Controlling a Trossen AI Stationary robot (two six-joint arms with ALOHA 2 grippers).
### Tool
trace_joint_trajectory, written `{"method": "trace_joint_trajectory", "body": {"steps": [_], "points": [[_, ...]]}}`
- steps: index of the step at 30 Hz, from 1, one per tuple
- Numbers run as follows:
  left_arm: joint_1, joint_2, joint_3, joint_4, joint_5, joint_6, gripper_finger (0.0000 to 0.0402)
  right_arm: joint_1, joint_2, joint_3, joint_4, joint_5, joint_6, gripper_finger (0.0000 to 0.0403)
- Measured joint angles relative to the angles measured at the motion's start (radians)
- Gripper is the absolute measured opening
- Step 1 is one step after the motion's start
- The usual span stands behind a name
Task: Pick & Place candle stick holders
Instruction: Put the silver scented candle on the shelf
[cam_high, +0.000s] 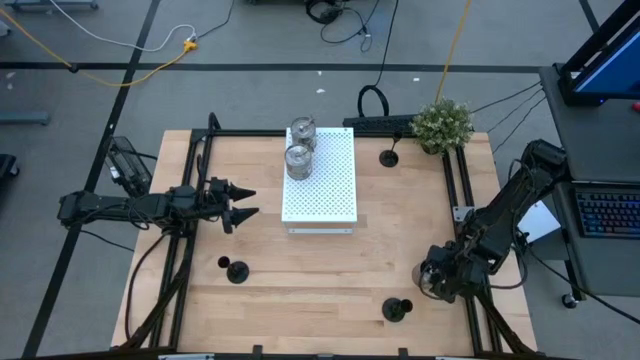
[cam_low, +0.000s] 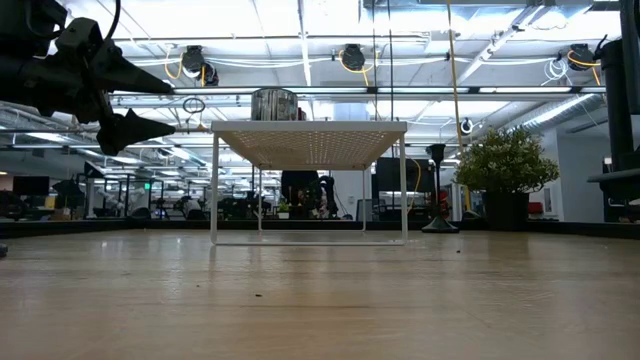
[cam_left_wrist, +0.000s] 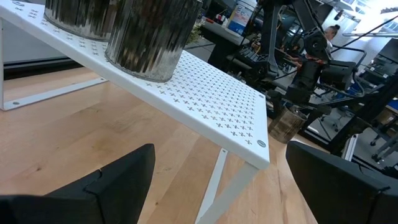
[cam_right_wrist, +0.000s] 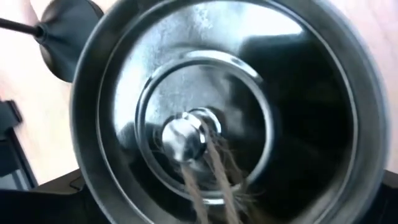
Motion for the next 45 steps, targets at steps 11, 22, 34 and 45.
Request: {"method": "trace_joint_trajectory", "body": {"steps": [11,22,34,45], "points": [[0.0,0.0,0.0,0.0,0.0,-0.003,0.0365,-0.014,0.0,0.0,0.054,-0.051,0.023,0.0396],[0.0,0.0,0.0,0.0,0.0,-0.003,0.0365,-0.014,0.0,0.0,0.047,-0.081,0.018,0.0396],[0.0,0.0,0.0,0.0,0.0,-0.003,0.0365,-0.014,-0.161,0.0,0.02,-0.08,0.129,0.0396],[0.0,0.0,0.0,0.0,0.045,-0.006,0.0365,-0.014,-0.295,0.0,-0.068,-0.077,0.207,0.0396]]}}
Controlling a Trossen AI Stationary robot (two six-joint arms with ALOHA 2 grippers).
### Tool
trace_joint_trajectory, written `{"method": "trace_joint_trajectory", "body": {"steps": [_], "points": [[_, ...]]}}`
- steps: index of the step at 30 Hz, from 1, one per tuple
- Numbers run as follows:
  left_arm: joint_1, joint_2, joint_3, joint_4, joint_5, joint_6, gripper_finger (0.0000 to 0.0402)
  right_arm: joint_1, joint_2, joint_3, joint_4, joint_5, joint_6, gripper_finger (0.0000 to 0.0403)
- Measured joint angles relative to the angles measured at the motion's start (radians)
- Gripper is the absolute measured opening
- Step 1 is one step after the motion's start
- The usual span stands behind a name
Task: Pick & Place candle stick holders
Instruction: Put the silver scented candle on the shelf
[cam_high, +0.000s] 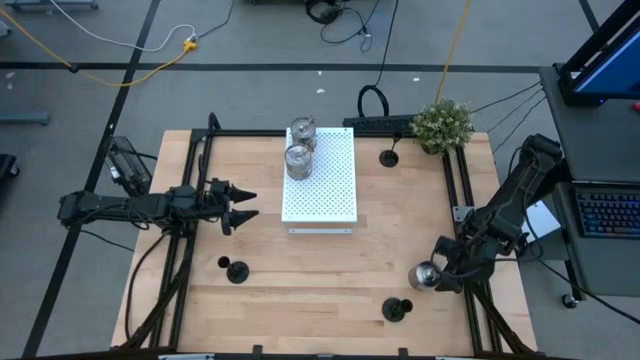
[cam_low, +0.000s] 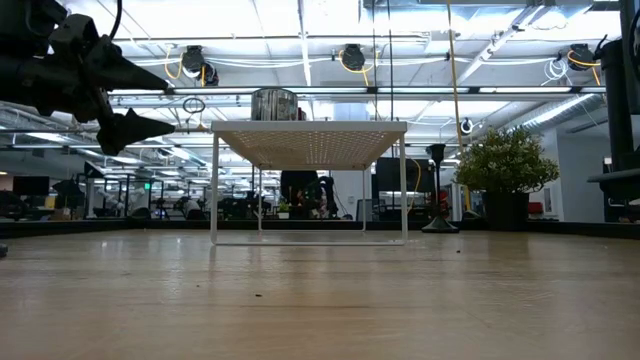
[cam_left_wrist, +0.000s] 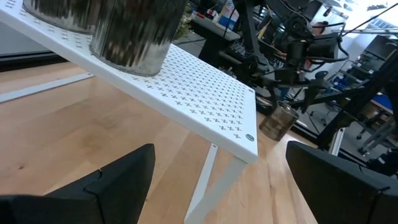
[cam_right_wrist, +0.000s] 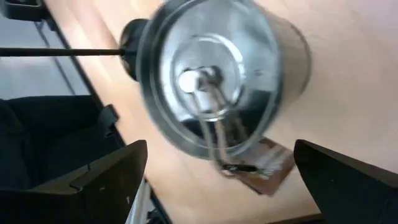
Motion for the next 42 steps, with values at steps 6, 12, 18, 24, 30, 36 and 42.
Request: {"method": "trace_joint_trajectory", "body": {"steps": [6,12,18,24,30,36,42], "points": [[0.0,0.0,0.0,0.0,0.0,0.0,0.0365,0.0,-0.01,0.039,-0.124,0.042,0.002,0.0396],[0.0,0.0,0.0,0.0,-0.001,0.006,0.0365,0.0,-0.011,0.151,-0.292,0.099,-0.023,0.0396],[0.0,0.0,0.0,0.0,-0.001,0.006,0.0365,0.0,-0.005,0.16,-0.271,0.105,-0.027,0.0396],[0.0,0.0,0.0,0.0,-0.002,0.005,0.0365,0.0,-0.005,0.16,-0.27,0.105,-0.029,0.0396],[0.0,0.0,0.0,0.0,-0.002,0.005,0.0365,0.0,-0.005,0.16,-0.272,0.107,-0.053,0.0396],[0.0,0.0,0.0,0.0,-0.002,0.005,0.0365,0.0,-0.008,0.161,-0.267,0.107,-0.081,0.0396],[0.0,0.0,0.0,0.0,-0.002,0.005,0.0365,0.0,-0.008,0.161,-0.276,0.108,-0.111,0.0396]]}}
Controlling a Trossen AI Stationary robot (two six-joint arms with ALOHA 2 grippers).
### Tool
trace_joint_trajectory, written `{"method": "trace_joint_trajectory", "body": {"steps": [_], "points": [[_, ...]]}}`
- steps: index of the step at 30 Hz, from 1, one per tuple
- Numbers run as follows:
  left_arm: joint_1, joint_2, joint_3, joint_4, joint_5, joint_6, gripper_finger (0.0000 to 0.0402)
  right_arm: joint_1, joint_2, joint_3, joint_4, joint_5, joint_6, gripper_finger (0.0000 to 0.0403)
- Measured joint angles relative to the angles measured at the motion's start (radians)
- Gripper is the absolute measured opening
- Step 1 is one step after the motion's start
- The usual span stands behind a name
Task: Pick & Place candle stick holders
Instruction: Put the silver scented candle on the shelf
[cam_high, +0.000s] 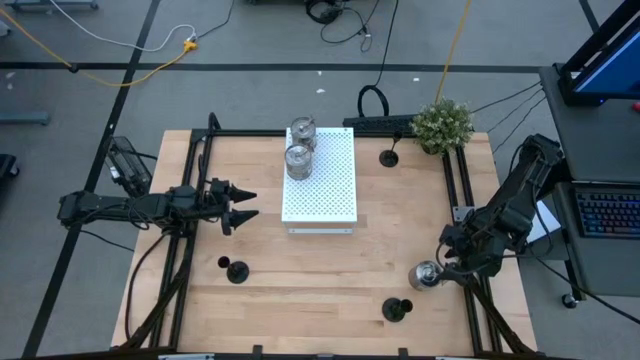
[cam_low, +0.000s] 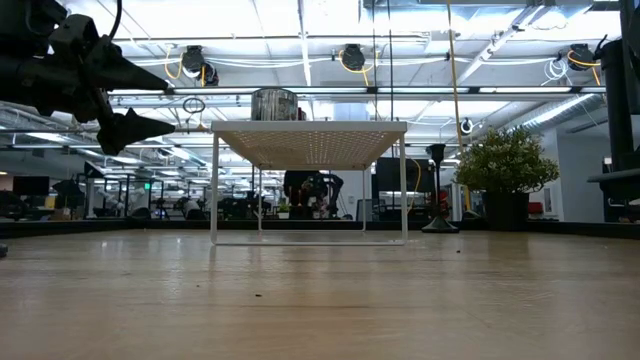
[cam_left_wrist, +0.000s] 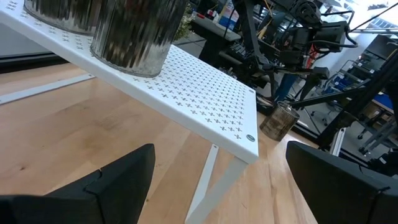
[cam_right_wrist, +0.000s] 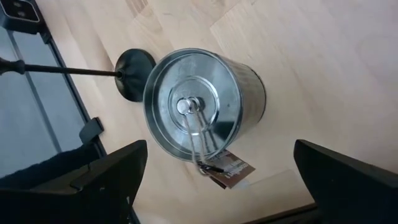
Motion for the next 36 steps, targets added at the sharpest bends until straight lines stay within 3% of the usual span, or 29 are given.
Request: {"method": "trace_joint_trajectory", "body": {"steps": [11,18,23,27,31,36], "points": [[0.0,0.0,0.0,0.0,0.0,0.0,0.0365,0.0,-0.011,0.0,0.006,-0.002,-0.081,0.0396],[0.0,0.0,0.0,0.0,0.0,0.0,0.0365,-0.005,0.021,0.001,0.215,-0.008,-0.434,0.0396],[0.0,0.0,0.0,0.0,0.0,0.0,0.0365,-0.054,0.051,0.002,0.306,-0.214,-0.532,0.0396],[0.0,0.0,0.0,0.0,0.0,0.0,0.0365,-0.089,0.052,0.005,0.262,-0.26,-0.42,0.0396],[0.0,0.0,0.0,0.0,-0.001,0.0,0.0365,-0.09,0.086,0.072,0.12,-0.161,-0.365,0.0396],[0.0,0.0,0.0,0.0,-0.001,0.0,0.0365,-0.118,0.202,0.25,-0.17,-0.065,-0.336,0.0396]]}}
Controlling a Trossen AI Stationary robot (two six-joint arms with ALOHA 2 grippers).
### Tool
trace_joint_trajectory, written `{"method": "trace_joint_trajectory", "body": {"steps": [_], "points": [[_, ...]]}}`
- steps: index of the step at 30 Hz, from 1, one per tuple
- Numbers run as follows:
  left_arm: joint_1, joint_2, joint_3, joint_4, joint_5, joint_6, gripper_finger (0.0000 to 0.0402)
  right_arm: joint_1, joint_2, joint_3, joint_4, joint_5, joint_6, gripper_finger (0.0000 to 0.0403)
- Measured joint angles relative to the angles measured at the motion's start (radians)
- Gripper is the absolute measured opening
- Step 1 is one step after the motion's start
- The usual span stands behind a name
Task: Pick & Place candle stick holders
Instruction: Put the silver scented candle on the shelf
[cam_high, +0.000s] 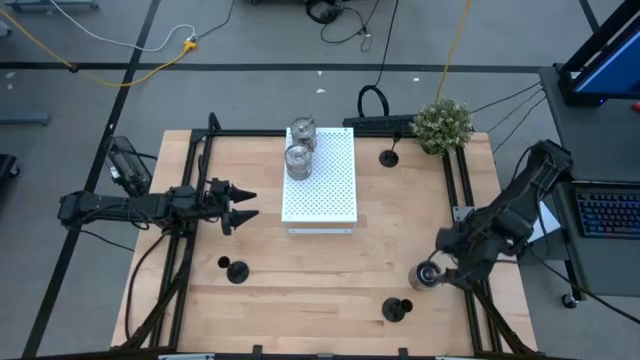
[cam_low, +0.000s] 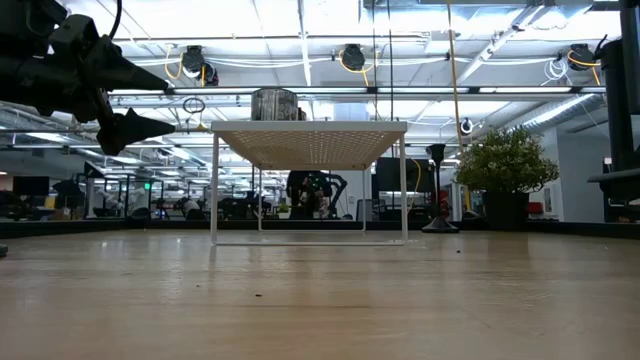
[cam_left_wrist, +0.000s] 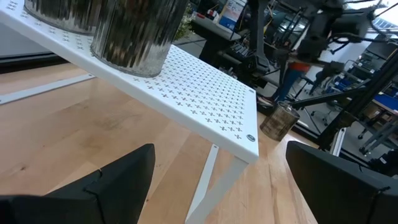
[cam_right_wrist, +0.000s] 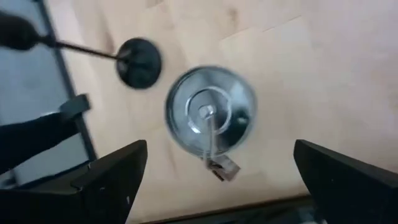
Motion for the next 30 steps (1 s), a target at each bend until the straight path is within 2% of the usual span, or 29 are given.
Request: {"method": "trace_joint_trajectory", "body": {"steps": [3,9,19,30], "points": [[0.0,0.0,0.0,0.0,0.0,0.0,0.0365,-0.022,0.084,0.06,-0.061,0.012,-0.016,0.0396],[0.0,0.0,0.0,0.0,0.0,0.0,0.0365,-0.078,0.192,0.072,-0.044,0.011,-0.076,0.0396],[0.0,0.0,0.0,0.0,0.0,0.0,0.0365,-0.085,0.257,0.073,0.006,-0.002,-0.053,0.0396],[0.0,0.0,0.0,0.0,0.0,0.0,0.0365,-0.085,0.274,0.062,0.034,-0.048,-0.027,0.0396]]}}
